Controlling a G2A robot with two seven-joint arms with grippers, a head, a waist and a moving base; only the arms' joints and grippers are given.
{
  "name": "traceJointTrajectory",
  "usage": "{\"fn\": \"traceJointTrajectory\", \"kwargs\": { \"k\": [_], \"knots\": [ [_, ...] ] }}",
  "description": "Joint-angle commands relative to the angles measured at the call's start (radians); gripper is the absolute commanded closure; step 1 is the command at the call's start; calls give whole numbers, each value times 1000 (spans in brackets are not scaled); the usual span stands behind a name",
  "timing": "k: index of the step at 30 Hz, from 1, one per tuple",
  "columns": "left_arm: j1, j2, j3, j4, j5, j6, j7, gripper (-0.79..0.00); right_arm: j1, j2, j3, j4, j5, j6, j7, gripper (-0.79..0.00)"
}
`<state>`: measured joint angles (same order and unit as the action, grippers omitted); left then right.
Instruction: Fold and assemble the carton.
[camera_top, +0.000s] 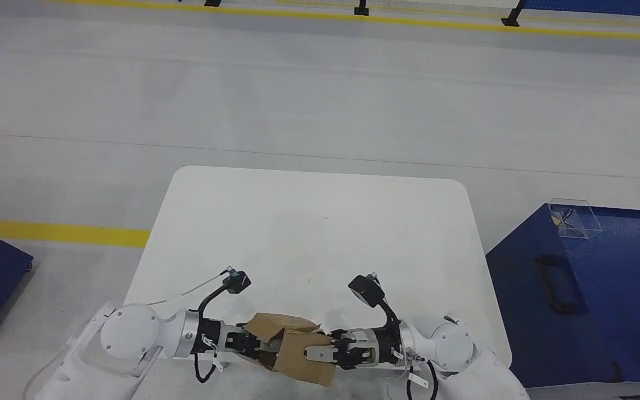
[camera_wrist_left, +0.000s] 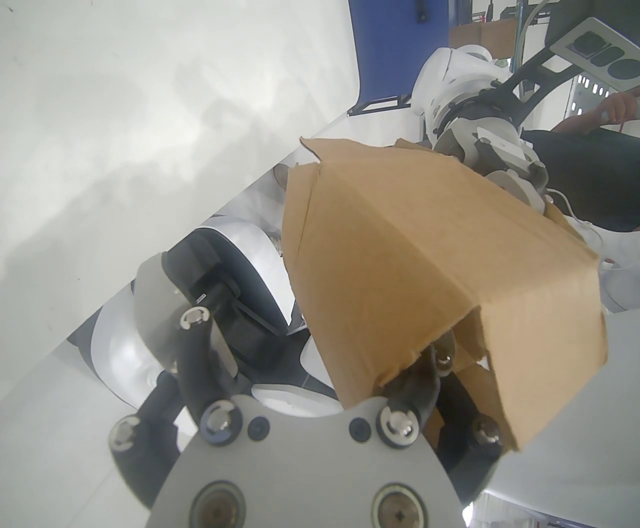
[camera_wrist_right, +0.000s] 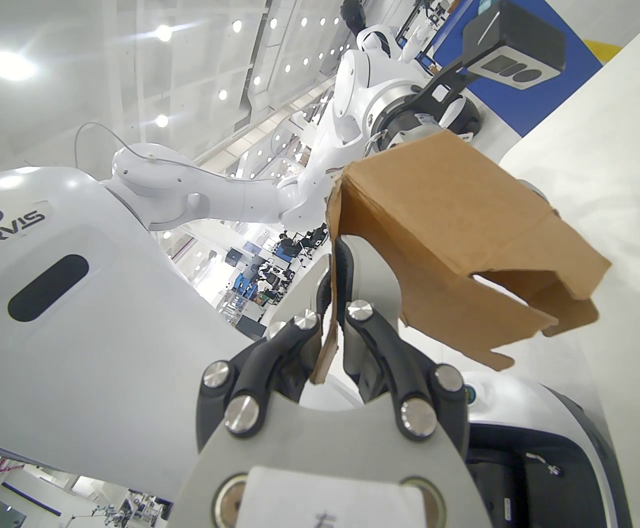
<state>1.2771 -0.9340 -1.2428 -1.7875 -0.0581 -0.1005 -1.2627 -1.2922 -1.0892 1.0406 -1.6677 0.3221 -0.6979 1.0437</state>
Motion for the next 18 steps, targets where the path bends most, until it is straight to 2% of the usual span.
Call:
{"fn": "traceJointTrajectory", "kwargs": {
  "k": [1, 2, 3, 4, 7, 8, 9, 15, 18],
  "knots": [
    [-4, 0, 6, 2, -3, -2, 4, -369, 2, 0, -2, 0, -1, -4, -2, 0],
    [-5, 0, 9, 4, -6, -5, 6, -259, 2, 1, -3, 1, -3, -3, -4, 0],
    [-7, 0, 10, 5, -10, -8, 9, -22, 2, 1, -3, 1, -4, -3, -5, 0],
    [-8, -1, 11, 7, -14, -11, 13, 0, 2, 1, -4, 0, -4, -3, -6, 0],
    [-9, 0, 12, 10, -21, -18, 21, 0, 0, 2, -4, 3, 1, -2, -13, 0],
    [-9, 1, 9, 11, -26, -21, 24, 0, 1, 3, -4, 5, 3, 0, -15, -108],
    [-8, 1, 7, 13, -34, -24, 23, 0, 1, 3, -3, 9, 7, 4, -22, -785],
    [-11, 1, -17, 65, -168, 49, 23, 0, -17, 14, 67, -10, -58, -21, -91, -785],
    [-23, -3, -33, 109, -309, 105, 30, 0, -66, 23, 130, -35, 19, -14, -156, -785]
  ]
}}
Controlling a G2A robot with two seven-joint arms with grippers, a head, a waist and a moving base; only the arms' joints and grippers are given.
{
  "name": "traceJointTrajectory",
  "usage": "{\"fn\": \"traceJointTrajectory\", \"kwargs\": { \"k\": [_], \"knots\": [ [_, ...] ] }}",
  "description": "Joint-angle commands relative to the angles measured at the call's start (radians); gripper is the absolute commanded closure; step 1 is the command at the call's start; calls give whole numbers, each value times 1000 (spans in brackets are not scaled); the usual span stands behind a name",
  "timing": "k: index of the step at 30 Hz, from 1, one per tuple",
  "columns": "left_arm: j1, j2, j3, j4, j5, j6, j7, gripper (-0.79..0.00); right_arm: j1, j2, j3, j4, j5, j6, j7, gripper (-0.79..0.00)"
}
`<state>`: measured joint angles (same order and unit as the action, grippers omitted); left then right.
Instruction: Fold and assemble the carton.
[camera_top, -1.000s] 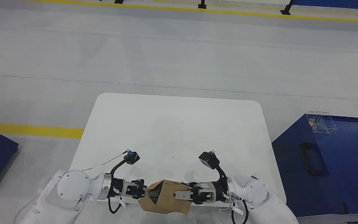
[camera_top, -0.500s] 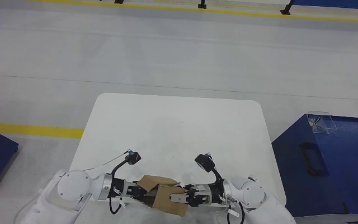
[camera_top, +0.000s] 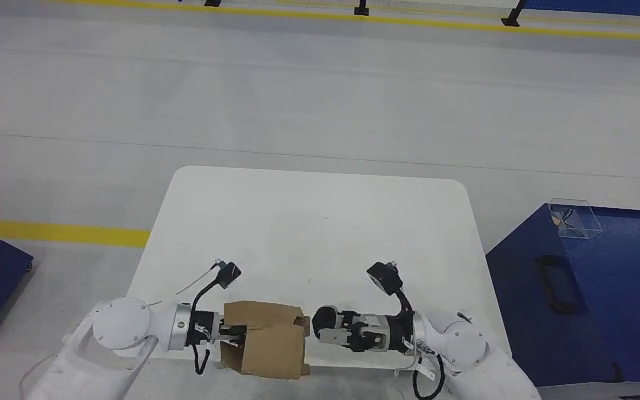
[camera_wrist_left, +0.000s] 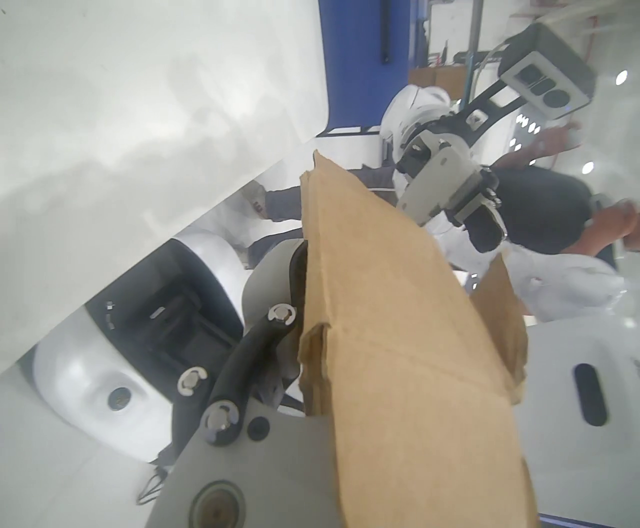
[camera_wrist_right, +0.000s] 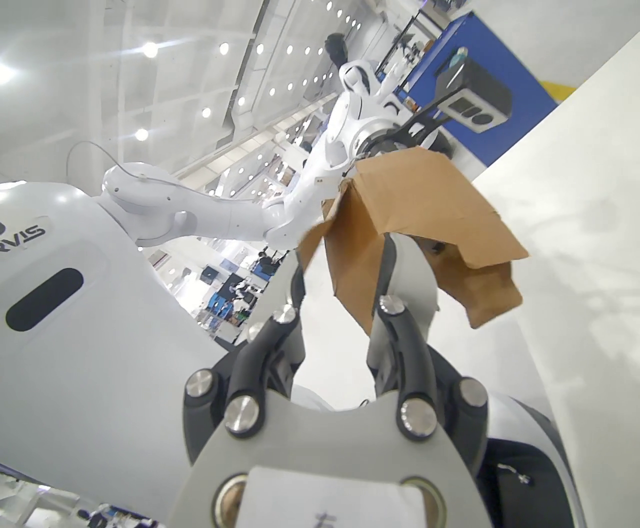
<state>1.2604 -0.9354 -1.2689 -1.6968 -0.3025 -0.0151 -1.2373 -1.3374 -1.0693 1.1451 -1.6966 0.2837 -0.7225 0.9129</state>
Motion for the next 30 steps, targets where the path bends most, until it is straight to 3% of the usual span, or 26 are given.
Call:
{"fn": "traceJointTrajectory", "kwargs": {
  "k": [1, 7, 13, 16, 23, 30],
  "knots": [
    [-6, -2, -7, 18, -64, 20, 5, 0, -36, 7, 49, -13, 105, 22, -41, -785],
    [-6, -2, -7, 18, -64, 20, 5, 0, -40, 8, 57, -17, 116, 22, -41, -785],
    [-49, -18, 29, 109, -392, 300, -64, 0, -46, 8, 87, -33, -21, 87, -150, -785],
    [-82, -26, 58, 151, -476, 389, -80, 0, -49, 5, 77, -39, -132, 130, -203, -785],
    [-104, -30, 94, 143, -431, 344, -73, 0, -30, -10, 25, -11, -242, 177, -318, -785],
    [-98, -31, 108, 131, -437, 330, -82, 0, 14, -27, -55, 32, -330, 250, -351, -785]
  ]
}}
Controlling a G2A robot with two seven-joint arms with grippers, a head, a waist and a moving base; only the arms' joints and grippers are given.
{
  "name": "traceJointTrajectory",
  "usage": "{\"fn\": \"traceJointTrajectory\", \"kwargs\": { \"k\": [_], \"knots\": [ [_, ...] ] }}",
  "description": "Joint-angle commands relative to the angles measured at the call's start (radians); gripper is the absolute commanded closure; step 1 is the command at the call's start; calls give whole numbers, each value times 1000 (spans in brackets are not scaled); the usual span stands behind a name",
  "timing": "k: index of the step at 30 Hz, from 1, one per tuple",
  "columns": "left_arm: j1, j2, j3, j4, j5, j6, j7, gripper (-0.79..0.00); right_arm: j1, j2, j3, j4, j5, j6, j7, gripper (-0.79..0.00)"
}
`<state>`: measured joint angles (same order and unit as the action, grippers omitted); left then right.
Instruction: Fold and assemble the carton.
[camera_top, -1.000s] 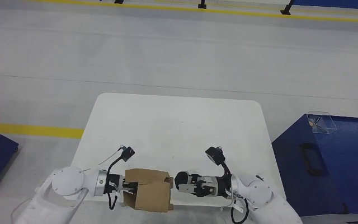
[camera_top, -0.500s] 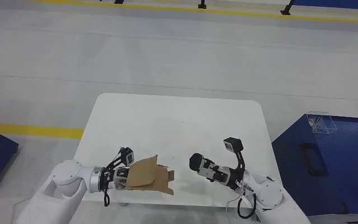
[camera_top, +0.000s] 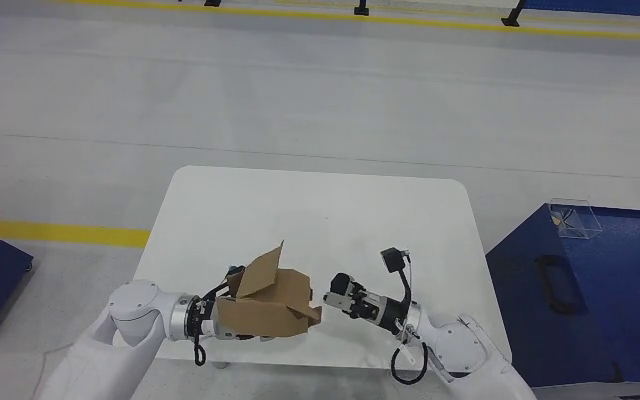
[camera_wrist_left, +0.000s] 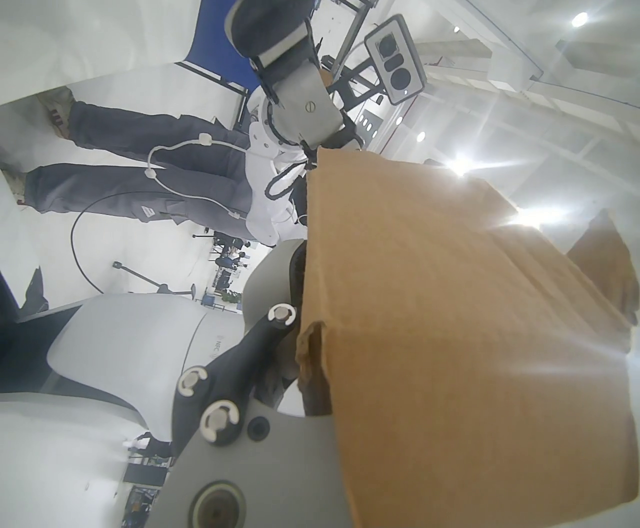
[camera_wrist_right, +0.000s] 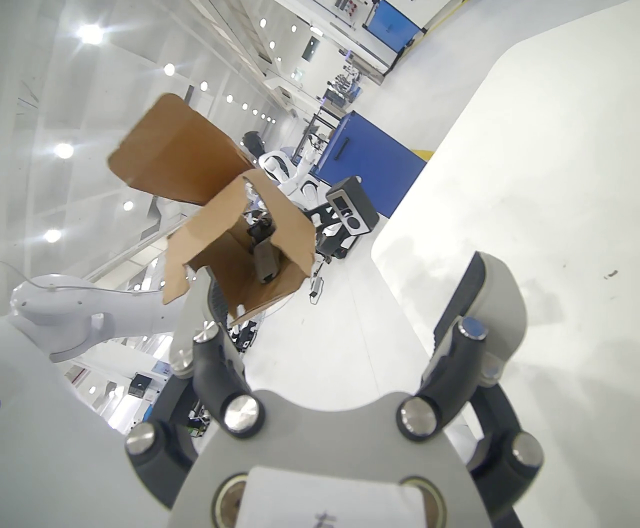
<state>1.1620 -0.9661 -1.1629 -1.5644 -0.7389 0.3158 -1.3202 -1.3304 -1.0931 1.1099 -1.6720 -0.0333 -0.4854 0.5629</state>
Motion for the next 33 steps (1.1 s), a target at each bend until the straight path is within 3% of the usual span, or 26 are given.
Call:
{"fn": "traceJointTrajectory", "kwargs": {
  "k": [1, 12, 20, 33],
  "knots": [
    [1, 0, 3, -3, -1, -2, 2, 0, 16, -7, -36, 17, -24, 22, -2, -785],
    [-4, -2, 18, 4, -17, 10, 14, 0, 94, -47, -193, 117, -55, 49, 7, -785],
    [-10, -4, 31, 30, -24, 27, 37, 0, 70, -38, -126, 91, 5, -25, -11, -785],
    [-36, -11, 46, 78, -56, 64, 88, 0, 8, -29, -97, -4, -15, -37, -9, -785]
  ]
}}
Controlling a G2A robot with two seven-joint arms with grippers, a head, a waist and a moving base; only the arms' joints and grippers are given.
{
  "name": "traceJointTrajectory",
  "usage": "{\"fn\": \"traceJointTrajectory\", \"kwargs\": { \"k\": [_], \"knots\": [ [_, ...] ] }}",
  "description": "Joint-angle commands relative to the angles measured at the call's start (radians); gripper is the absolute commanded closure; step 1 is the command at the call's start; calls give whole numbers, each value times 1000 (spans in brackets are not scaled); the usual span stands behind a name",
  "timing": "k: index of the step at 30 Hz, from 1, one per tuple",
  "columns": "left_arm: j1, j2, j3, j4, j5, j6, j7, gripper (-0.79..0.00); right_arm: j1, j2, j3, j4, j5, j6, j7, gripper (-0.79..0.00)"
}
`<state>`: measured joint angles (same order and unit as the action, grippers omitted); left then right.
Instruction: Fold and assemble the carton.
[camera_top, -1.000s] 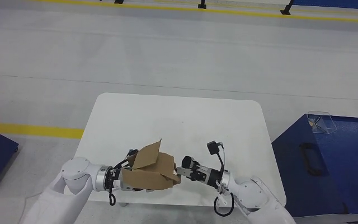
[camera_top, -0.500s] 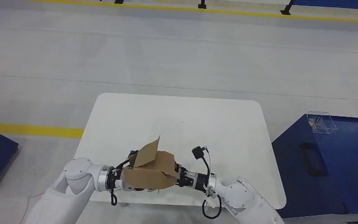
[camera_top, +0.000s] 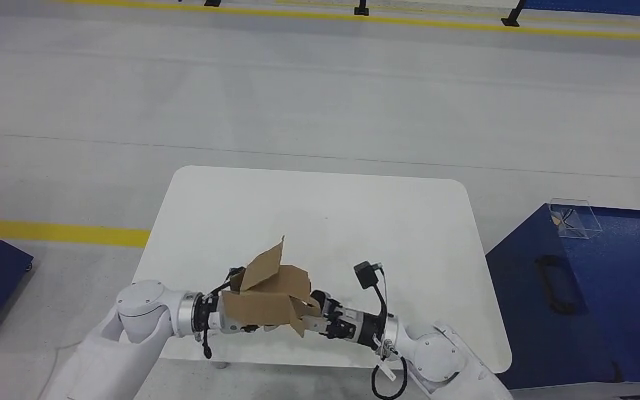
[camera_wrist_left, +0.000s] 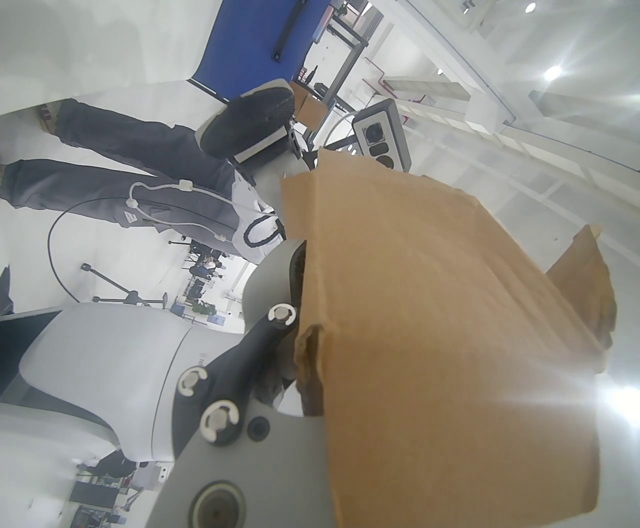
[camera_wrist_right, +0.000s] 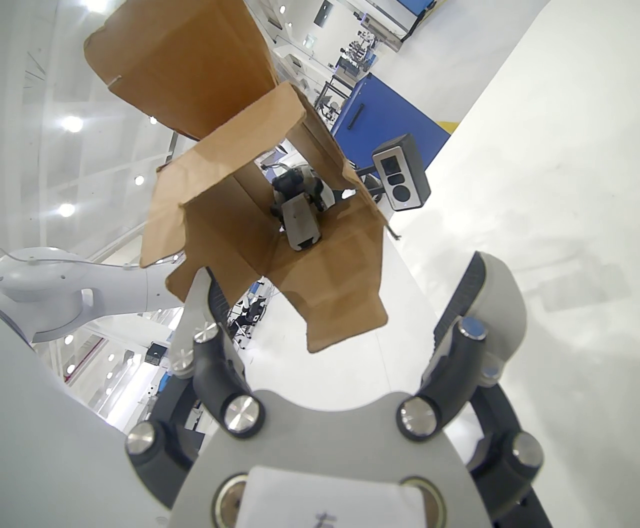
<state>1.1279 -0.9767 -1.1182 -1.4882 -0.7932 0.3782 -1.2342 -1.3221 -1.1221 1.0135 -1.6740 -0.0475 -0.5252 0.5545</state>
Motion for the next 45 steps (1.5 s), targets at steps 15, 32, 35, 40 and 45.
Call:
{"fn": "traceJointTrajectory", "kwargs": {
  "k": [15, 32, 35, 40, 45],
  "knots": [
    [18, 5, -10, -40, 34, -89, -31, 0, -3, 7, 65, 34, 15, 32, -3, -785],
    [63, 15, -19, -112, 89, -187, -95, 0, 28, -8, 33, 69, -3, 44, -40, -785],
    [56, 15, -20, -90, 74, -159, -82, 0, 15, -3, 58, 54, 36, 9, -19, -785],
    [38, 11, -18, -56, 29, -90, -51, 0, -19, 11, 102, 15, 60, 3, 54, -785],
    [24, 8, -11, -42, 17, -56, -20, 0, -19, 8, 76, 1, 14, 37, 56, -785]
  ]
}}
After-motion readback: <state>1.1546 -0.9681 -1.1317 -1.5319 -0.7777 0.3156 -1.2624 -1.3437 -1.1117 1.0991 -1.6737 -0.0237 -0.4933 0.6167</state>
